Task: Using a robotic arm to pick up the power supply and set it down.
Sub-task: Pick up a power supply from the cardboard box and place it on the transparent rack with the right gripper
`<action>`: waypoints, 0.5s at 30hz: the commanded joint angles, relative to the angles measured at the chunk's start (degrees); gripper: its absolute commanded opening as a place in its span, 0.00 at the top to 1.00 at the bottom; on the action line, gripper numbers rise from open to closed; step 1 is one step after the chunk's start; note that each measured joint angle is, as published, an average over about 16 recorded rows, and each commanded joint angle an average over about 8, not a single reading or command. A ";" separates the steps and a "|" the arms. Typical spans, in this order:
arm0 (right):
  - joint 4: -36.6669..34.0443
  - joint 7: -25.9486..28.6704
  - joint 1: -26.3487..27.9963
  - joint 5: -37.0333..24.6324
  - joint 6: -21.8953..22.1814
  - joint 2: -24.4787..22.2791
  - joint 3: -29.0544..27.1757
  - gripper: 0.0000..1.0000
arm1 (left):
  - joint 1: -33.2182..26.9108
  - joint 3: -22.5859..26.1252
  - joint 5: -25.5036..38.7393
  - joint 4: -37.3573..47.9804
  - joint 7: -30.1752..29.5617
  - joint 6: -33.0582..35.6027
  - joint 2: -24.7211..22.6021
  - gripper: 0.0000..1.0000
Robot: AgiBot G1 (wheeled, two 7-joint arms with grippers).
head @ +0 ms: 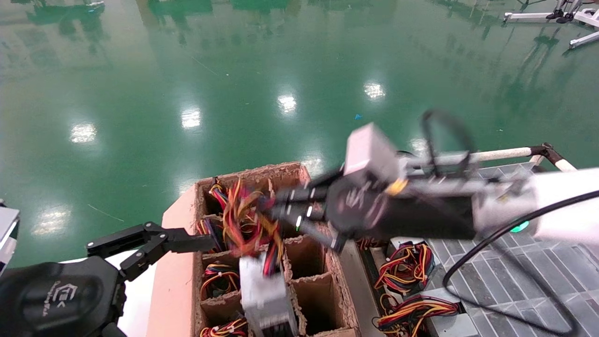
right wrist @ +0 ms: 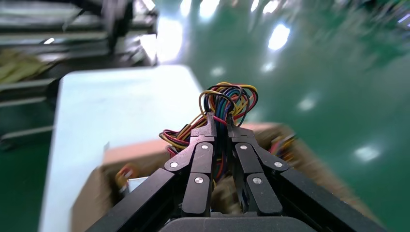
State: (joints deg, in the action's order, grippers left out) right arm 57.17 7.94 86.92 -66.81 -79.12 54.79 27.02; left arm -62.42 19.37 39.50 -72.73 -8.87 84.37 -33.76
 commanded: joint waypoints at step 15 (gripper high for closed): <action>-15.80 -12.02 16.15 -1.80 -2.51 -5.85 -4.30 1.00 | 0.00 0.02 -0.01 0.00 0.01 -0.01 0.01 0.00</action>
State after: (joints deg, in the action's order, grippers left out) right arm 41.24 -4.44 102.95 -69.62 -80.86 48.98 23.31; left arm -62.42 19.38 39.49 -72.73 -8.87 84.36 -33.75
